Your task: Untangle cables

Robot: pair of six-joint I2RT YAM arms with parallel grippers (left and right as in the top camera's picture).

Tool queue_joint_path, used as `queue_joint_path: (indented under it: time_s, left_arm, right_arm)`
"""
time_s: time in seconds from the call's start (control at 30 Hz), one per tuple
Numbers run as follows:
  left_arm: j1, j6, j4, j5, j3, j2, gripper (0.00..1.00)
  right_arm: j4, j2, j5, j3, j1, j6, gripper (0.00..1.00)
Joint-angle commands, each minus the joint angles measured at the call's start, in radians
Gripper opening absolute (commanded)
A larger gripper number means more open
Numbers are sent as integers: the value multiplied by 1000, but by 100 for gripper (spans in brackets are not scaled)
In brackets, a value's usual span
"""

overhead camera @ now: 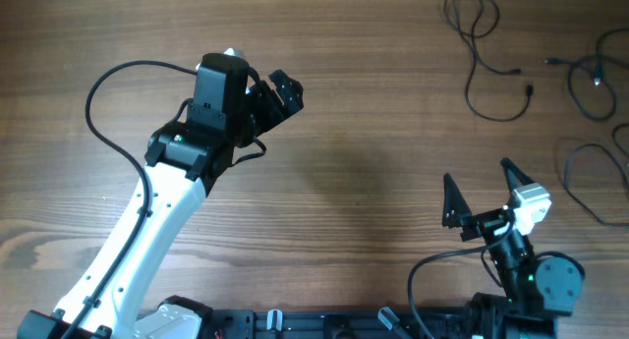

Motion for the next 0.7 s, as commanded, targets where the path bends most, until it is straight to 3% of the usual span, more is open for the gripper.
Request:
queue_joint_path:
  time_s: [0.0,0.13,0.67]
  left_arm:
    - [3,6,2,-13,9,-5,100]
    - [3,6,2,-13,8,-5,100]
    - [3,6,2,-13,8,-5,100]
  right_arm:
    - [83,-18,2,-82,8,25,100]
    - [169,-18,3,-159,15,34,100]
    - [134,-18,123,-158,21,4,100]
